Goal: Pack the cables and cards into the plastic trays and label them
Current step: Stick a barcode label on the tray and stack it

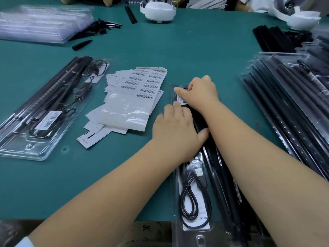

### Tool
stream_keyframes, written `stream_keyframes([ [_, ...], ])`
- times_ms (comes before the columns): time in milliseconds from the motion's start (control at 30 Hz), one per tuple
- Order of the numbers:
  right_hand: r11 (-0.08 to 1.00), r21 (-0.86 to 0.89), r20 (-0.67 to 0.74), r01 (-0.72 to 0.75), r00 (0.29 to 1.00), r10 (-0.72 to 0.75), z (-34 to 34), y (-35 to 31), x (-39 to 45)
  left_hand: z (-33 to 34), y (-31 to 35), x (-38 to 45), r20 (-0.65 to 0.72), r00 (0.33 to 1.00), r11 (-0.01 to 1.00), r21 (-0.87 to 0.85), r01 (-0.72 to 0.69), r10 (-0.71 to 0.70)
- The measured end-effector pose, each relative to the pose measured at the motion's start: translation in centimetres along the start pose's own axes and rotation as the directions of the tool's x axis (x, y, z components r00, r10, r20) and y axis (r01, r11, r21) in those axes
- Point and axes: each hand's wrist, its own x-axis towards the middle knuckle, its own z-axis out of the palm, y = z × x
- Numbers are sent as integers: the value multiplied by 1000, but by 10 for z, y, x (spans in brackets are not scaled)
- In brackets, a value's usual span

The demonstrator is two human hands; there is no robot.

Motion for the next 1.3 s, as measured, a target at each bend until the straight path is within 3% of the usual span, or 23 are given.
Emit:
stream_keyframes([
  [200, 982, 100, 218, 160, 959, -179, -23, 17, -5, 0, -2, 1, 91, 995, 997, -62, 47, -42],
  [300, 956, 243, 256, 166, 939, -228, -30, 27, -3, 1, -4, 1, 91, 995, 998, -47, 38, -33],
  [400, 925, 358, 210, 130, 954, -216, -26, 29, -1, 1, -3, 1, 84, 996, 999, -38, 26, -22],
  [567, 932, 355, 154, 72, 979, -134, -22, 26, 1, 4, -4, 2, 89, 996, 998, -55, 4, 1],
  [767, 959, 274, -155, 67, 988, -25, -3, 19, -2, 5, -5, 2, 45, 999, 997, -73, -9, 13],
  [1000, 972, 209, -139, 104, 987, -76, 1, 15, -1, 5, -7, 4, 49, 996, 988, -139, -70, 77],
  [1033, 937, 342, -183, 76, 983, -12, -1, 17, -1, 5, -8, 5, 56, 996, 986, -151, -66, 75],
  [1067, 833, 552, -201, 31, 975, 98, -7, 19, -4, 5, -8, 4, 66, 995, 985, -162, -65, 77],
  [1100, 648, 761, -188, 3, 958, 216, -14, 20, -8, 5, -9, 4, 72, 994, 983, -171, -72, 85],
  [1133, 460, 888, -157, -10, 933, 323, -23, 22, -10, 4, -10, 4, 79, 992, 981, -175, -81, 96],
  [1167, 341, 940, -118, -28, 910, 398, -30, 27, -11, 4, -10, 5, 91, 990, 980, -175, -91, 108],
  [1200, 329, 941, -83, -74, 894, 441, -37, 31, -14, 4, -10, 6, 106, 987, 980, -173, -98, 117],
  [1233, 382, 914, -59, -134, 890, 453, -42, 34, -19, 4, -10, 7, 114, 986, 981, -170, -97, 118],
  [1300, 558, 802, -38, -214, 913, 406, -48, 39, -32, 5, -10, 10, 120, 989, 984, -169, -64, 85],
])
